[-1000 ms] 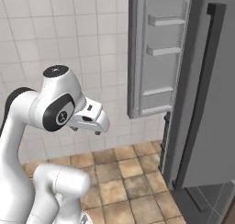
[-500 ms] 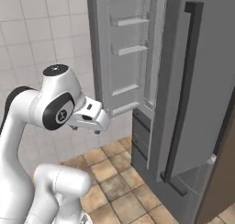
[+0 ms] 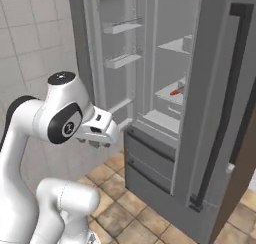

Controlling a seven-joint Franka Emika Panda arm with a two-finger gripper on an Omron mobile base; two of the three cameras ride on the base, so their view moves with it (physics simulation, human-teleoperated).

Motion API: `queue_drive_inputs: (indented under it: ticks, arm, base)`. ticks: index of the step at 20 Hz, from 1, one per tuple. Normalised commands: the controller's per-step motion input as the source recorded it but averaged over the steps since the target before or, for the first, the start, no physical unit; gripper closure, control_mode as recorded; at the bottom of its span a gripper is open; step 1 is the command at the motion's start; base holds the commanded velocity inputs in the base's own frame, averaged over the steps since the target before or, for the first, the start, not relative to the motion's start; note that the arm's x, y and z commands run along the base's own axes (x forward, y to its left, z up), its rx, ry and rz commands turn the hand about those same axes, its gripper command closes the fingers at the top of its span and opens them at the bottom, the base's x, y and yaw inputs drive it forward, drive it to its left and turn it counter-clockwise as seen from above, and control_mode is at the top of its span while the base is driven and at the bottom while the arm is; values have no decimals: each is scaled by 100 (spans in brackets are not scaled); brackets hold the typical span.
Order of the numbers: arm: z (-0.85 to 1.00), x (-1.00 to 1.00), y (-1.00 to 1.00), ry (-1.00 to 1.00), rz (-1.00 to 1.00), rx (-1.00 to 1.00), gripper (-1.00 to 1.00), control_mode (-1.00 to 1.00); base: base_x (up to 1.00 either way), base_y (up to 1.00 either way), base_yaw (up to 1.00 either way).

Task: Place one carrot and one fish in each tupperware on the nearby counter, to pack two identical lunches.

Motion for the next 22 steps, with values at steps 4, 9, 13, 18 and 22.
queue_drive_inputs:
  ticks: [4,9,13,18,22]
  arm:
    - [0,0,0,0,0,0,-100,100]
    - [0,0,0,0,0,0,-100,100]
    - [0,0,0,0,0,0,-100,100]
    - [0,0,0,0,0,0,-100,100]
    - [0,0,0,0,0,0,-100,100]
  base:
    - [40,64,-40]
    - [3,3,-29]
    - [15,3,-24]
    - [50,25,-22]
    - [32,12,-26]
